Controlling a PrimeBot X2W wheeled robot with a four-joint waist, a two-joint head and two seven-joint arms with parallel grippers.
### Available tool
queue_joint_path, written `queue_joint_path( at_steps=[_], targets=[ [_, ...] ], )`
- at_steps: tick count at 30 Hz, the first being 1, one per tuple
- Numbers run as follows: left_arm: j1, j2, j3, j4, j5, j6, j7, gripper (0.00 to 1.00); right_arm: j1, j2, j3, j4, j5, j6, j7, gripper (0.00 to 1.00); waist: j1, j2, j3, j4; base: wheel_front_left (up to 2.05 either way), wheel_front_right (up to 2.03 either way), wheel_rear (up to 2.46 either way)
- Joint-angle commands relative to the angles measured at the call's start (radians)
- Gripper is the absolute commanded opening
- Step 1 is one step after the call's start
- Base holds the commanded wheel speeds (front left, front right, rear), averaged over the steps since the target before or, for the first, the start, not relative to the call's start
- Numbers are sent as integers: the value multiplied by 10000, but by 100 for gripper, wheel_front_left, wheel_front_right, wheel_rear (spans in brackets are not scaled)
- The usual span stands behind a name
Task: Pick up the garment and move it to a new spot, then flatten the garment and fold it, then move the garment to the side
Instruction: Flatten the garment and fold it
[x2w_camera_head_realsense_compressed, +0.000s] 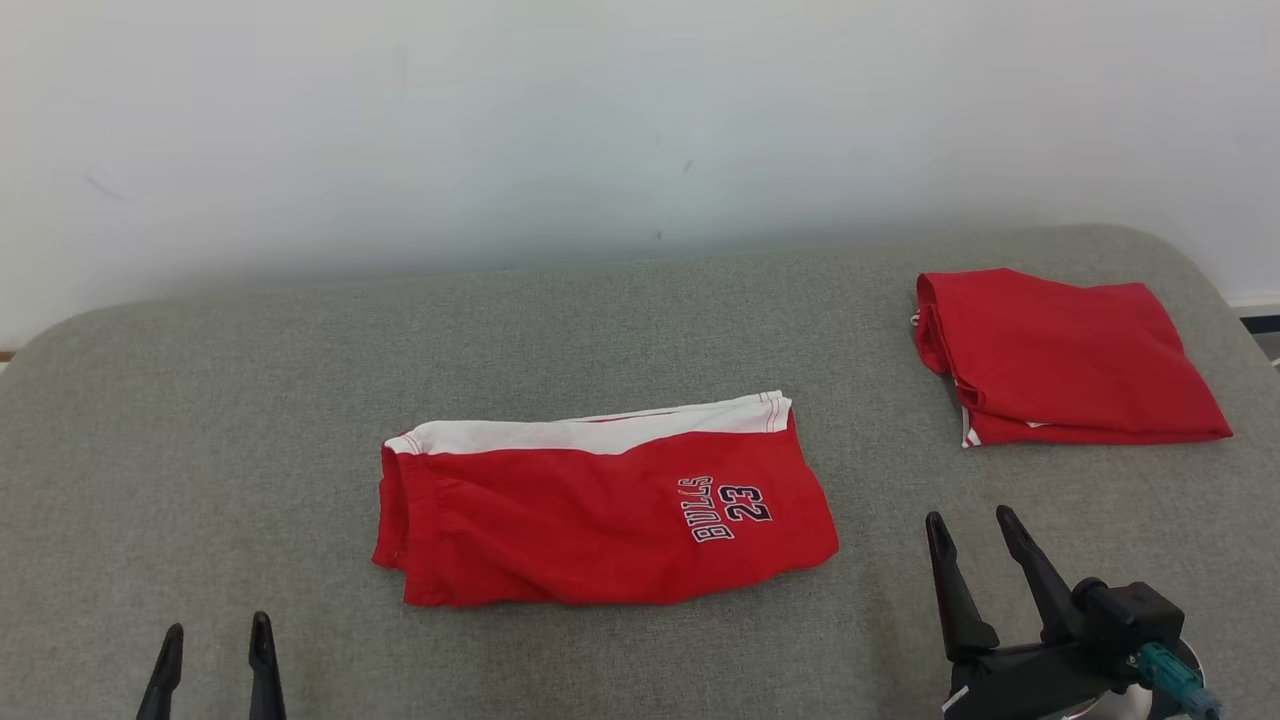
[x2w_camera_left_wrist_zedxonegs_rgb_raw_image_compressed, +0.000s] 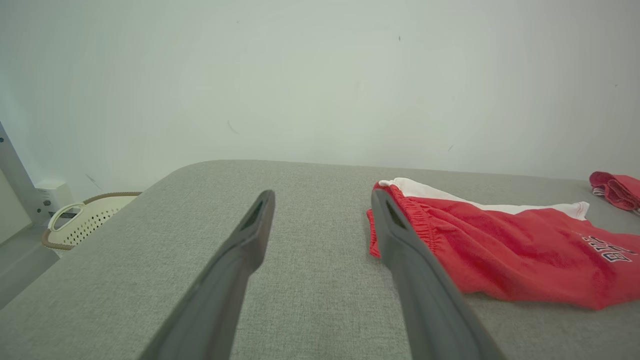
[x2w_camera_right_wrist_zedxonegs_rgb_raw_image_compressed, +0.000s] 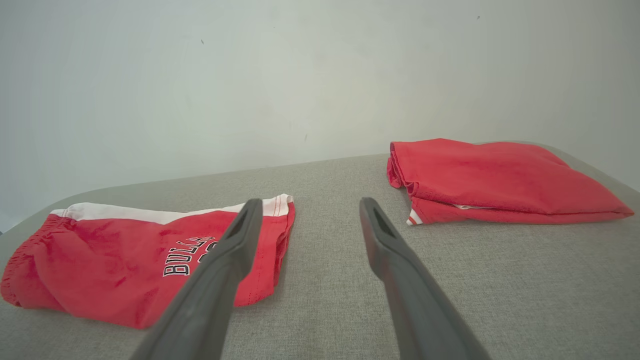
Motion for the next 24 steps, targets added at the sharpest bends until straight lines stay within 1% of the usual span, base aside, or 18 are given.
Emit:
queue_joint_path(
  at_steps=[1,8,24],
  targets=[
    [198,15,25,-39,81,44,-38,100,204,69,-53,-118,-136,1,-13,100,0,0,-8,-38,0,0,0],
    [280,72,-45,-29,394,132,-38,100,518,284,-239,-312,-470,1,-13,100,0,0,-38,-53,0,0,0],
    [314,136,-157,-90,611,149,-38,100,561,315,-348,-193,-597,1,-8,100,0,0,-88,-12,0,0,0]
  ],
)
